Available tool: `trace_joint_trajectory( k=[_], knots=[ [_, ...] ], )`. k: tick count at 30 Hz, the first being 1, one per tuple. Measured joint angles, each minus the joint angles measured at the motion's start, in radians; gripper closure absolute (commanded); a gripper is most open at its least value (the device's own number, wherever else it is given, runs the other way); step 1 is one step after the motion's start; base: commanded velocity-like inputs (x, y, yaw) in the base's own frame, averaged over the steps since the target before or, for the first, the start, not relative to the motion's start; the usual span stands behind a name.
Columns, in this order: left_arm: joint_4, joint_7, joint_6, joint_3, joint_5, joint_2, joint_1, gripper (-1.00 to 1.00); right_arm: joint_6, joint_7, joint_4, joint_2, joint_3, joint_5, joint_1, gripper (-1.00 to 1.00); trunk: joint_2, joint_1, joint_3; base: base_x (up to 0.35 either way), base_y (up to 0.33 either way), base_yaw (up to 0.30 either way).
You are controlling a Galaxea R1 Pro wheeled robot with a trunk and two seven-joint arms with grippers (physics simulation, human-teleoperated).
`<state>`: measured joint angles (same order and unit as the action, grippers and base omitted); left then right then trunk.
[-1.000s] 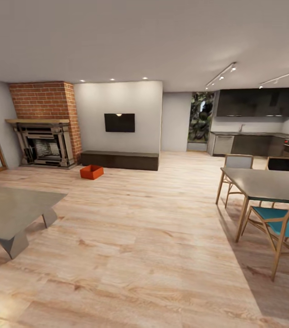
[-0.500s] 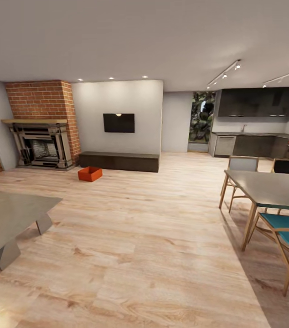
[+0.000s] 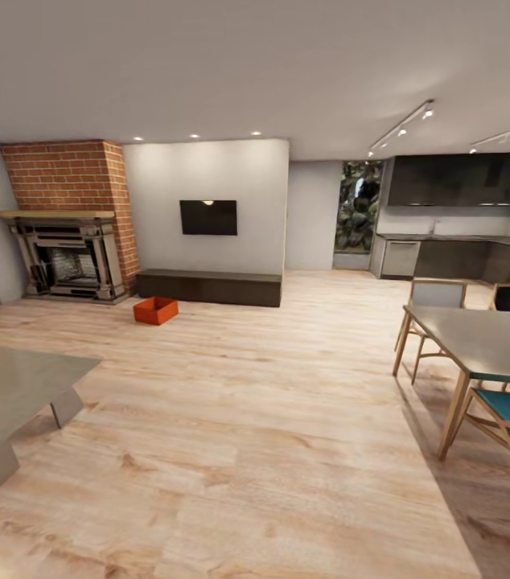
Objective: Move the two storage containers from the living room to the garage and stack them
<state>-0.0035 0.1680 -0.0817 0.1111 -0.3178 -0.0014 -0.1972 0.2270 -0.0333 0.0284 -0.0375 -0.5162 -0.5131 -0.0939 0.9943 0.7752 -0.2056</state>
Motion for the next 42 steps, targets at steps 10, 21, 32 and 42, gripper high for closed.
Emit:
trace_joint_trajectory(
  k=[10, 21, 32, 42],
  knots=[
    [0.0, 0.0, 0.0, 0.0, 0.0, 0.0, 0.0, -1.0, 0.0, 0.0, 0.0, 0.0, 0.0, 0.0, 0.0, -1.0, 0.0, 0.0, 0.0, 0.323, 0.0, 0.0],
    [0.0, 0.0, 0.0, 0.0, 0.0, 0.0, 0.0, -1.0, 0.0, 0.0, 0.0, -0.001, 0.0, 0.0, 0.0, -1.0, 0.0, 0.0, 0.0, 0.323, 0.0, 0.0],
    [0.0, 0.0, 0.0, 0.0, 0.0, 0.0, 0.0, -1.0, 0.0, 0.0, 0.0, -0.001, 0.0, 0.0, 0.0, -1.0, 0.0, 0.0, 0.0, 0.323, 0.0, 0.0],
    [0.0, 0.0, 0.0, 0.0, 0.0, 0.0, 0.0, -1.0, 0.0, 0.0, 0.0, 0.0, 0.0, 0.0, 0.0, -1.0, 0.0, 0.0, 0.0, 0.323, 0.0, 0.0]
  ],
)
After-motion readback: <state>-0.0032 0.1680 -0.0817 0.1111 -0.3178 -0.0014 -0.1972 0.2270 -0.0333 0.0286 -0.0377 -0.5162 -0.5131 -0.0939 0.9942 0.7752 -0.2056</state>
